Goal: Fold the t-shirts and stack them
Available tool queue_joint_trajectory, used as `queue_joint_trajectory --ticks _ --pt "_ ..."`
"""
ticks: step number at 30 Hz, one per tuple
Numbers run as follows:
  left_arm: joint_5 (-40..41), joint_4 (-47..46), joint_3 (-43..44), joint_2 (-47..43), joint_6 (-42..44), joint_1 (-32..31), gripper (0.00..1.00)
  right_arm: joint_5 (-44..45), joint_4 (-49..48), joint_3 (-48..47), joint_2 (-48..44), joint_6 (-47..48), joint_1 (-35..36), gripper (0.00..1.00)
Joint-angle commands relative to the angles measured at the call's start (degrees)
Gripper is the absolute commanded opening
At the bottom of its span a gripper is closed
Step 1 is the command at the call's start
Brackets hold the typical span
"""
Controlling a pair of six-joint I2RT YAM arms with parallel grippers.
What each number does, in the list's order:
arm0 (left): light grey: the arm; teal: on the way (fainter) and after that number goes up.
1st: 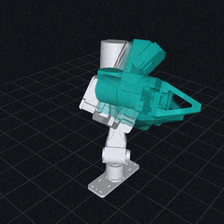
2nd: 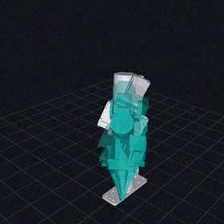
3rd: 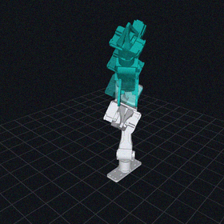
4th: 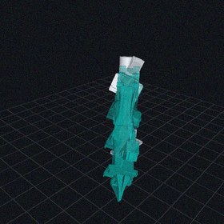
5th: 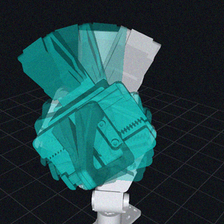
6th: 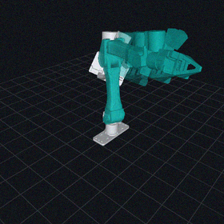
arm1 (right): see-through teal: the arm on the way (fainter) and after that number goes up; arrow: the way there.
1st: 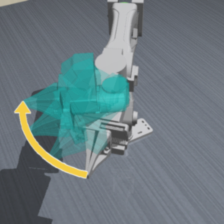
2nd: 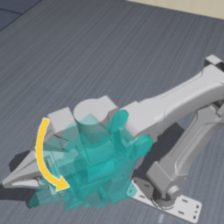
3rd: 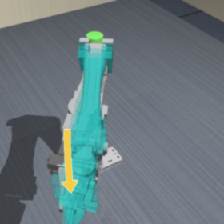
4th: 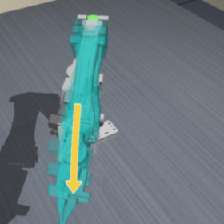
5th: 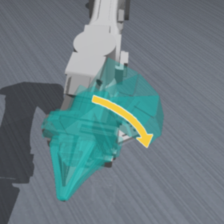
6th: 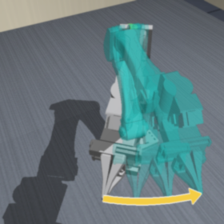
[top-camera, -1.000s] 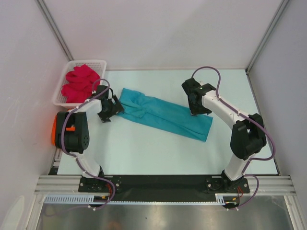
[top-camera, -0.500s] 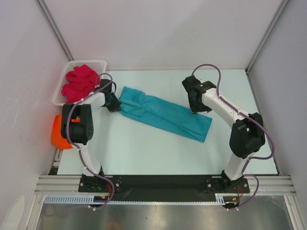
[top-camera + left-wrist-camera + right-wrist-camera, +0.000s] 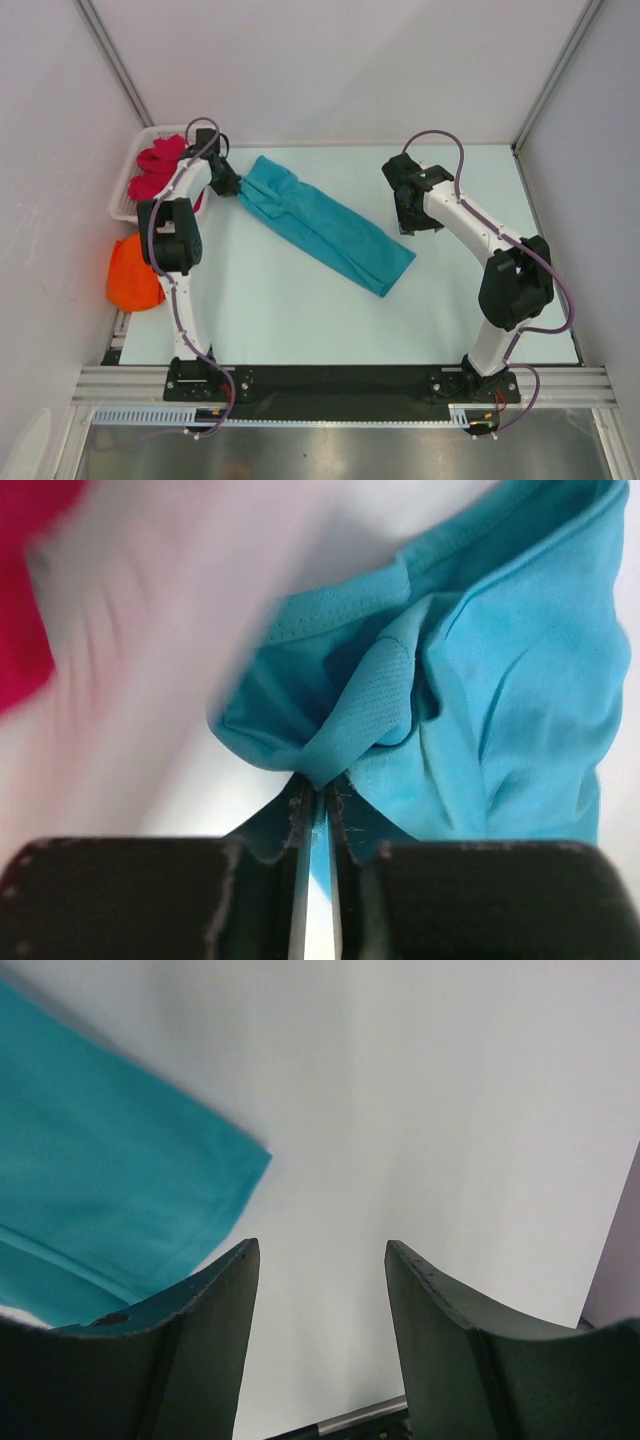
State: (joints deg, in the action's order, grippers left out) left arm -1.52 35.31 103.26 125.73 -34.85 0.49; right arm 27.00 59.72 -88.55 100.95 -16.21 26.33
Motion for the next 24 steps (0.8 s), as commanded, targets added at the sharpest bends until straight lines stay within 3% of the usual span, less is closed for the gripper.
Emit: queue_joint_trajectory --ticks 1,3,6,9,15,24 --pt "-0.15 6.43 13.6 9.06 2.33 2.58 0.19 0.6 1.1 -2.33 0.57 0.74 -0.14 0.59" --pt "-1.29 9.07 19.68 11.19 2.94 2.94 0.45 0.07 1.01 -2.24 0.57 0.74 -0.14 0.59" --pt "-1.56 9.52 19.88 10.15 3.04 2.76 0.78 -0.28 0.66 -1.8 0.66 0.65 -0.05 0.59" --pt "0.19 8.2 15.05 4.97 3.12 2.32 0.99 -0.81 -0.04 -1.27 0.74 0.65 0.13 0.59" --pt "0.82 3.19 0.73 -10.03 3.82 0.04 1.0 -1.52 -1.36 0.4 0.3 0.39 0.74 0.59" --pt "-1.8 -7.17 -27.31 -27.46 -0.9 -17.26 1.0 -3.01 -4.87 2.33 1.0 1.17 0.13 0.59"
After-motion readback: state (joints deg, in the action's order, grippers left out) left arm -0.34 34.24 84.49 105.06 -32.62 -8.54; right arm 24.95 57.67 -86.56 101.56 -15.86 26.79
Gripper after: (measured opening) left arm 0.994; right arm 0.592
